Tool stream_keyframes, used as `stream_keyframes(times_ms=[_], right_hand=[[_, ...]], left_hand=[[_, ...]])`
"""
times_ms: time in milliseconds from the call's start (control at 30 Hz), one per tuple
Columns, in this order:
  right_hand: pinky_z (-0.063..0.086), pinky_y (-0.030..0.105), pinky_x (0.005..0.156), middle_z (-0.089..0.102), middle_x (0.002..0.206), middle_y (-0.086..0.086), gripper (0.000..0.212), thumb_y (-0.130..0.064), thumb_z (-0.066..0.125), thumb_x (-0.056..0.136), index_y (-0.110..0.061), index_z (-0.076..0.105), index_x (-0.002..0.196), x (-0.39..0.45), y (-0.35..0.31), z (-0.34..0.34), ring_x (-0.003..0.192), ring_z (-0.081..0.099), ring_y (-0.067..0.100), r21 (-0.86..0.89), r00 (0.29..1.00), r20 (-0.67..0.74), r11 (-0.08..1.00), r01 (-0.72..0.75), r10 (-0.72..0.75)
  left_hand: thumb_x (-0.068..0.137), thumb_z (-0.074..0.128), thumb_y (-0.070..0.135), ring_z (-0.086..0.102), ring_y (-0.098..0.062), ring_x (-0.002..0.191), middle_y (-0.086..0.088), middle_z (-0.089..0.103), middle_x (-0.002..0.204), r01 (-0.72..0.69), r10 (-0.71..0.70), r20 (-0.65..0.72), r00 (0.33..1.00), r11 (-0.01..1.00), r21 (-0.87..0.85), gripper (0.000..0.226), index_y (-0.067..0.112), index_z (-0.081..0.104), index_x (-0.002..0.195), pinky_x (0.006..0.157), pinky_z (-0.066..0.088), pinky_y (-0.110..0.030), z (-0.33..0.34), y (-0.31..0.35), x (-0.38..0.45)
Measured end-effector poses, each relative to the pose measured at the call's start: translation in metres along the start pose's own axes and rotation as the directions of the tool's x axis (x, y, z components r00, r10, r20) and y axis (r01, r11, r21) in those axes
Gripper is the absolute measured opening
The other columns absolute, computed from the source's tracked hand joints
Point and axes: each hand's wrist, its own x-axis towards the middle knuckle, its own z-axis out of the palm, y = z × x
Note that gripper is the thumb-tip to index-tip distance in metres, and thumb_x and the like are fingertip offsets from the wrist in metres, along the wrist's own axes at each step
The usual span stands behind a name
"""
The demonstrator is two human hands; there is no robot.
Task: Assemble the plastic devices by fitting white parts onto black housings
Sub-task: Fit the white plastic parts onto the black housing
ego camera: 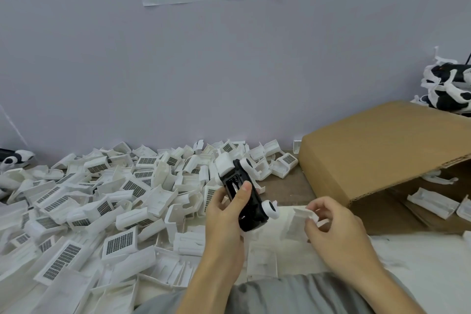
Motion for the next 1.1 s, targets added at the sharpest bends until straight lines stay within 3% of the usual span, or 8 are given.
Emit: stream_keyframes(times_ms=[67,233,400,600,700,867,967,1100], right_hand=[[0.053,0.039,0.071,0.071,0.079,-0.01,0.019,-0.013,0.066,0.087,-0.03,0.061,0.08,0.0,-0.001,0.001,0.069,0.069,0.019,0.061,0.998,-0.058,0.998,0.007,-0.003],[0.045,0.018,0.053,0.07,0.073,-0.016,0.017,-0.012,0.064,0.09,-0.026,0.061,0.083,0.003,-0.004,0.001,0.056,0.068,0.008,0.191,0.983,-0.185,0.981,0.033,0.003],[0.056,0.038,0.068,0.073,0.08,-0.019,0.011,-0.019,0.068,0.09,-0.029,0.07,0.088,0.002,-0.005,0.002,0.074,0.067,0.005,0.285,0.986,-0.151,0.958,-0.028,0.073],[0.06,0.051,0.065,0.069,0.084,-0.007,0.012,-0.018,0.062,0.095,-0.029,0.063,0.091,0.002,-0.009,0.008,0.074,0.065,0.008,0.332,0.969,-0.216,0.942,-0.043,0.121],[0.06,0.048,0.061,0.07,0.077,-0.011,0.016,-0.019,0.058,0.096,-0.033,0.055,0.09,0.0,-0.01,0.011,0.072,0.067,0.007,0.281,0.947,-0.307,0.96,-0.004,0.094],[0.058,0.048,0.065,0.071,0.066,-0.011,0.014,-0.025,0.061,0.094,-0.036,0.053,0.091,-0.004,-0.012,0.014,0.057,0.067,0.011,0.194,0.945,-0.328,0.979,0.056,0.011],[0.049,0.038,0.073,0.07,0.063,-0.015,0.013,-0.029,0.063,0.091,-0.036,0.052,0.089,-0.006,-0.012,0.016,0.053,0.066,0.015,0.156,0.94,-0.34,0.983,0.097,-0.038],[0.05,0.031,0.06,0.07,0.065,-0.02,0.017,-0.036,0.066,0.089,-0.032,0.05,0.093,-0.007,-0.012,0.017,0.047,0.063,0.011,0.184,0.958,-0.275,0.973,0.139,-0.084]], left_hand=[[0.057,0.081,0.036,0.07,-0.02,0.071,-0.008,0.074,0.086,-0.01,0.01,-0.004,1.0,0.999,0.036,0.062,0.006,0.065,0.109,0.053,0.054,-0.031,0.001,-0.001,-0.001],[0.06,0.081,0.039,0.072,-0.029,0.073,-0.003,0.073,0.078,-0.034,0.031,0.03,0.999,0.992,0.122,0.061,0.009,0.06,0.109,0.052,0.053,-0.029,0.001,-0.004,-0.003],[0.066,0.091,0.034,0.073,-0.039,0.088,-0.011,0.077,0.09,-0.065,0.049,0.07,0.996,0.966,0.249,0.063,0.014,0.056,0.115,0.07,0.06,-0.042,0.001,-0.01,-0.001],[0.056,0.078,0.053,0.072,-0.021,0.092,-0.003,0.076,0.099,-0.097,0.041,0.148,0.988,0.914,0.393,0.063,0.031,0.06,0.111,0.074,0.059,-0.035,0.0,-0.014,-0.004],[0.069,0.073,0.032,0.072,-0.015,0.093,-0.002,0.074,0.101,-0.132,0.035,0.235,0.971,0.901,0.413,0.046,0.033,0.057,0.112,0.071,0.057,-0.025,0.002,-0.015,-0.006],[0.084,0.078,0.005,0.07,-0.016,0.101,0.001,0.074,0.107,-0.239,0.06,0.341,0.938,0.825,0.512,0.047,0.031,0.054,0.116,0.091,0.058,-0.042,0.001,-0.017,-0.008],[0.085,0.077,0.006,0.068,-0.011,0.103,0.002,0.073,0.11,-0.277,0.059,0.374,0.926,0.78,0.561,0.048,0.03,0.052,0.119,0.096,0.055,-0.036,0.001,-0.018,-0.01],[0.086,0.076,0.007,0.068,-0.008,0.1,0.003,0.073,0.108,-0.276,0.074,0.357,0.931,0.784,0.556,0.046,0.032,0.052,0.115,0.09,0.056,-0.029,0.001,-0.017,-0.009]])
